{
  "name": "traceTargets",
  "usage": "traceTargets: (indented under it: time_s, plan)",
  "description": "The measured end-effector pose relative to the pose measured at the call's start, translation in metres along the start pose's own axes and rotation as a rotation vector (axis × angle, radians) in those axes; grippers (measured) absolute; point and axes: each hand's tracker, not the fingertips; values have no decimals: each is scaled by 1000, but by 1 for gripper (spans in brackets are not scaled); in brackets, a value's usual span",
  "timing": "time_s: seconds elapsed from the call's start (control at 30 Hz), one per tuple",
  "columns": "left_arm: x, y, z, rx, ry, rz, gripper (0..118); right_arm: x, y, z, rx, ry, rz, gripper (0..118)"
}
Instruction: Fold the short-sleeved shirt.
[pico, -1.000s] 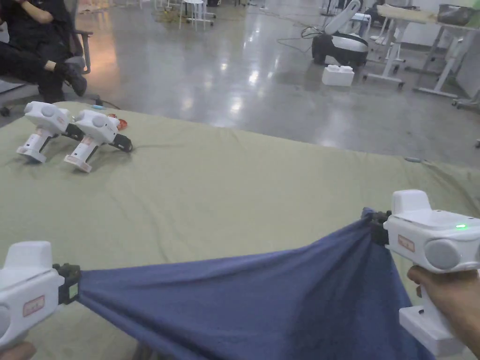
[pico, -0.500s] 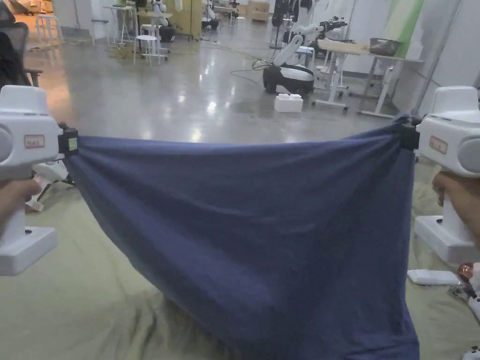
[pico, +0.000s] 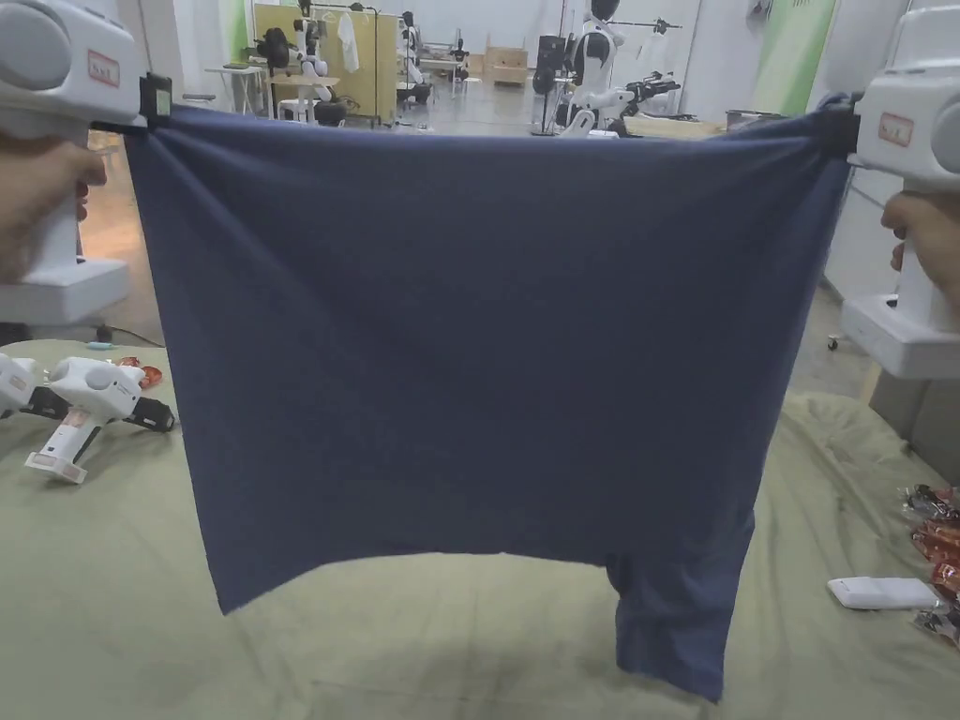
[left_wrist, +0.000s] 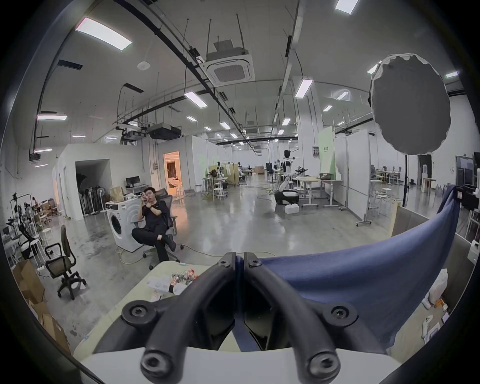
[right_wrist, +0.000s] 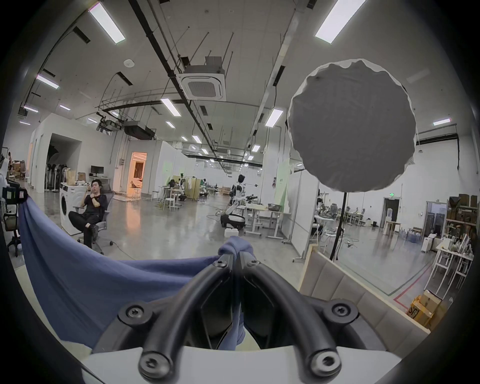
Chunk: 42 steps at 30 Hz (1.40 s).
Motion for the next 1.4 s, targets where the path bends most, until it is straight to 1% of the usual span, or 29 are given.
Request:
traceTargets:
  time_s: [0.1,0.2,0.37,0.47,0.6,0.7,0.8,0.9,1.0,1.07,1.23,1.33,1.4]
  plan:
    - [0,13,-2,25,19,2,0,0,12,-6,11,-4,-6,2]
    - [3,12,0,40,17,0,0,-1,13,-8,19,-18,12,2]
    - [8,-20,-4,12,2,-17,0,1,-20,-8,-5,-11,18,2]
    - [11,-58,-5,-26,-7,-8,0,-1,-53,-4,-42,1,7,2]
    - [18,-118,7,-79,-24,20,0,-8,-99,10,-95,8,24,2]
    - [22,-163,21,-113,-39,32,0,-8,-136,24,-144,21,15,2]
    - [21,-199,44,-135,-68,53,0,-8,-166,52,-173,19,-7,2]
    - [17,-224,80,-136,-102,68,0,-9,-188,84,-191,14,4,2]
    - [10,-245,122,-144,-129,92,0,-2,-209,112,-203,16,-3,2]
    - [2,-253,147,-158,-141,117,0,1,-219,137,-216,27,5,2]
    - [-11,-273,197,-201,-175,117,0,3,-234,197,-249,51,39,2]
    - [-26,-289,208,-233,-193,134,0,5,-242,227,-276,53,59,2]
    - [-28,-298,218,-260,-195,115,0,7,-248,246,-303,62,70,2]
